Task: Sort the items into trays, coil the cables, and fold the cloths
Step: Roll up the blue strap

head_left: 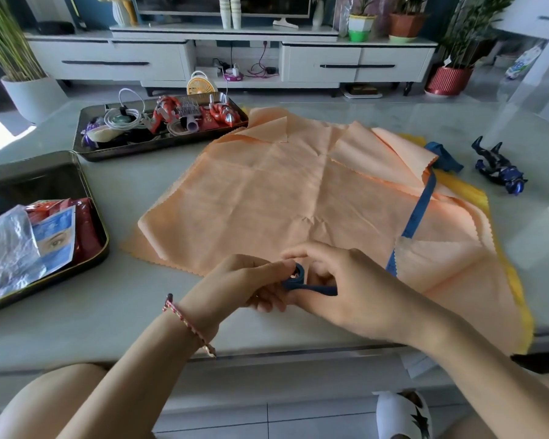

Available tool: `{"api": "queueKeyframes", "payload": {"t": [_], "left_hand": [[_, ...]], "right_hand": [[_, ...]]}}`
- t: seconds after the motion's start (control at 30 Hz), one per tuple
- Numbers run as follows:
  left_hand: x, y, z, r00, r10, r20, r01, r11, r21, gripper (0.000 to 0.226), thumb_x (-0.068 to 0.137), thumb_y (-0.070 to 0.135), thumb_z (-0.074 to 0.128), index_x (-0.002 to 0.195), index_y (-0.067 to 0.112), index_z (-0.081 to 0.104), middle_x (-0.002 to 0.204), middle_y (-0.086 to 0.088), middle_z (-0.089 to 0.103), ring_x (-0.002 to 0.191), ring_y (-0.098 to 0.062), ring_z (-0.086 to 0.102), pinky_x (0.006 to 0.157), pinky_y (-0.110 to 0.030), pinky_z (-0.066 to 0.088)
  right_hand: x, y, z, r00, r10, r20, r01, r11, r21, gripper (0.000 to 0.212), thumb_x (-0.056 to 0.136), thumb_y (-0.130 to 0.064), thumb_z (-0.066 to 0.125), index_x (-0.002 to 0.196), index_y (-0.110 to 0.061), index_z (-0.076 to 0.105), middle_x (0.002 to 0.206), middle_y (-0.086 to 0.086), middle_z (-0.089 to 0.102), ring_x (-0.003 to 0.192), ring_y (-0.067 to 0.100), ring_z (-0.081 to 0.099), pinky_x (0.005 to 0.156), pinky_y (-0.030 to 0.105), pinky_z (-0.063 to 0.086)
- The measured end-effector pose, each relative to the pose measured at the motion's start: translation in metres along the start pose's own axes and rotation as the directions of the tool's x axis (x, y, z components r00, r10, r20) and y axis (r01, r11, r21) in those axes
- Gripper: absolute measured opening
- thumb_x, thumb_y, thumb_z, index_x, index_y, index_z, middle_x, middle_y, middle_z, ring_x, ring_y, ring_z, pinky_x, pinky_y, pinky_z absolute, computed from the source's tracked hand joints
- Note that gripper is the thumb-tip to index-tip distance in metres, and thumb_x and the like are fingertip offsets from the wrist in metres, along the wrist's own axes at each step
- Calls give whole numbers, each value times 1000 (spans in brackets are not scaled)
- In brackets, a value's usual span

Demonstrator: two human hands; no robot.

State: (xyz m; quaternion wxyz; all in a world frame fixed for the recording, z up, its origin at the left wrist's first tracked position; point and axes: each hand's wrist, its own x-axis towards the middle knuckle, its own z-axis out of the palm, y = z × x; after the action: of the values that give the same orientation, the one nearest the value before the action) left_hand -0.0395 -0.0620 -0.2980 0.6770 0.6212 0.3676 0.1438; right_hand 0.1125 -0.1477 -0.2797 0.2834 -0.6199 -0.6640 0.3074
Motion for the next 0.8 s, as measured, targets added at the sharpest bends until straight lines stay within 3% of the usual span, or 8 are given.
{"api": "queueKeyframes", "payload": {"t": [0.07,0.17,0.3,0.4,0.53,0.63,0.73,0.8], "left_hand": [[-1,0,0,999,-12,43,13,1000,-11,45,65,47,65,76,3,71,62,-12,66,56,-17,56,54,-20,45],[-1,-3,6,1000,-2,11,3,998,-63,55,67,53,65,85,1,69,69,-17,66,62,-23,57,58,-27,44],[-1,-3,8,997,58,-56,-61,997,-48,66,64,58,57,85,-3,70,72,-9,67,61,-11,59,62,-24,47],[0,-7,6,990,95,-103,-91,995,47,59,75,49,56,84,-8,69,66,-6,66,56,-7,54,60,-19,45],[1,-4,-1,989,105,-103,-90,987,136,49,80,43,56,81,-5,70,61,-4,65,54,-8,54,56,-16,44],[-2,-1,-3,995,80,-62,-73,992,100,56,67,56,54,74,3,71,64,-12,68,56,-13,57,56,-20,46],[-3,0,-2,990,101,-97,-96,994,59,64,65,63,51,78,4,70,69,-14,69,60,-13,59,61,-23,49],[-2,0,1,989,106,-107,-102,994,40,69,63,66,48,82,3,69,73,-11,70,63,-9,62,67,-25,50]], "right_hand": [[-1,-2,-4,995,7,95,-14,997,72,23,85,-29,67,106,-32,60,79,6,68,75,25,61,67,30,51],[0,-4,-3,999,39,-3,-39,993,112,21,76,-34,72,92,-30,59,74,5,67,64,24,63,54,27,49],[2,-1,7,970,-31,-242,-29,970,-242,41,70,-52,70,81,-22,45,72,-12,52,56,9,52,51,18,39],[3,0,11,965,-85,-250,-15,928,-373,39,75,-56,65,87,-25,44,71,-15,46,55,8,46,51,19,32],[5,1,9,1000,-18,-3,18,999,-48,27,84,-38,65,109,-31,55,83,-10,66,71,7,61,65,26,49],[4,-1,0,995,-2,99,-12,989,146,19,86,-26,66,103,-32,60,76,-2,69,56,11,62,51,15,45],[6,0,-3,1000,30,-5,-29,987,155,14,81,-29,70,92,-29,61,67,-6,67,49,9,59,48,17,45],[7,1,0,987,6,-159,-9,1000,-23,21,76,-39,69,85,-23,58,63,-9,60,53,5,56,51,17,42]]}}
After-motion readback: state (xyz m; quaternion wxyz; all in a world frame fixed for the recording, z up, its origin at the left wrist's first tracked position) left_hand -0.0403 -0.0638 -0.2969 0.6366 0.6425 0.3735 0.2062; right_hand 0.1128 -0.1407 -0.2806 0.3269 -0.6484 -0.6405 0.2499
